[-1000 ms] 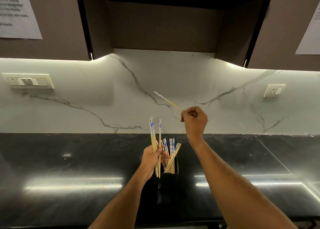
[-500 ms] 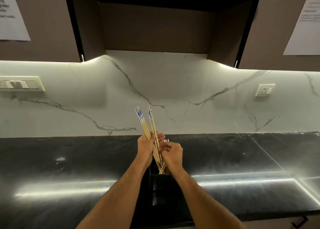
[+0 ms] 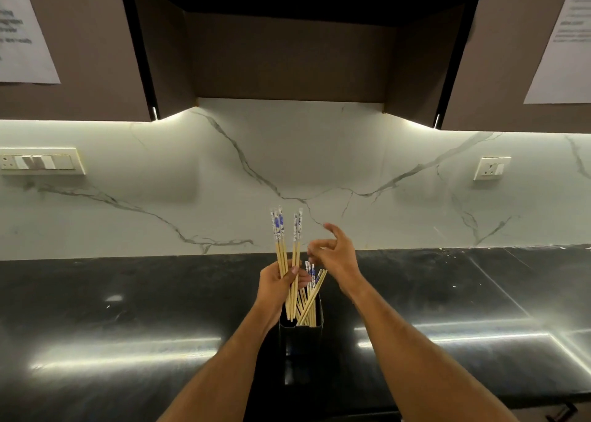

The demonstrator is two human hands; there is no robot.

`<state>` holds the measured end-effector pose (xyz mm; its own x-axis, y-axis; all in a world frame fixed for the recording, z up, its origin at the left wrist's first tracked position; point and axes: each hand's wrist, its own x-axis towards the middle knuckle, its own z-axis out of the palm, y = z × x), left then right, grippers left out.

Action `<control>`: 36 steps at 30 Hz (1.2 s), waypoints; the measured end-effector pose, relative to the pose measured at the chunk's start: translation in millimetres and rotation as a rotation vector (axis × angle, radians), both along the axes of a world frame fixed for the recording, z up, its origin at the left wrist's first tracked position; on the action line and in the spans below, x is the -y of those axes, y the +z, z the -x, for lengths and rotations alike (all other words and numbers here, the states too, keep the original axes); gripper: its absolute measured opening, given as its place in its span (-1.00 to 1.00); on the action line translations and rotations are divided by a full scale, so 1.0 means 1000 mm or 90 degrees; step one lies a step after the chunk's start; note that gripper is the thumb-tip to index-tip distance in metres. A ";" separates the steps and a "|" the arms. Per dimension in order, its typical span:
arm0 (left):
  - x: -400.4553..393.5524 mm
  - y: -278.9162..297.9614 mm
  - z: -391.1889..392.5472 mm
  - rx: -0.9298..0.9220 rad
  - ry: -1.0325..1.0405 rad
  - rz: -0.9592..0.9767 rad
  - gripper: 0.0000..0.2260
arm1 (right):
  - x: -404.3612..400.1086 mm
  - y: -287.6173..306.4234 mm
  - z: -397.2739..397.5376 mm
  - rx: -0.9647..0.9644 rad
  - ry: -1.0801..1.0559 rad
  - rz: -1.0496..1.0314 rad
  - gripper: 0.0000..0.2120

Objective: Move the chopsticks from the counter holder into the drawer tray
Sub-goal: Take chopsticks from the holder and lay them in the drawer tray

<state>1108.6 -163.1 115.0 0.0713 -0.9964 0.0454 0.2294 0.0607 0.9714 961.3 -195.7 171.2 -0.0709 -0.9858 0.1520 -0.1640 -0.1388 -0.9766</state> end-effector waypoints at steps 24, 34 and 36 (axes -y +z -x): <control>-0.017 -0.011 0.017 0.140 -0.278 -0.059 -0.80 | 0.006 0.009 0.028 -0.181 0.041 0.134 -0.46; -0.016 -0.012 0.021 0.165 -0.299 -0.069 -0.79 | 0.008 0.002 0.031 -0.182 0.038 0.105 -0.39; -0.016 -0.012 0.021 0.170 -0.301 -0.069 -0.79 | 0.008 0.002 0.031 -0.190 0.028 0.102 -0.43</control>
<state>1087.8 -147.1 102.8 -0.3851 -0.9171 -0.1034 -0.0471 -0.0923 0.9946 930.4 -203.5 173.2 0.0424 -0.9487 0.3132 -0.4291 -0.3004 -0.8518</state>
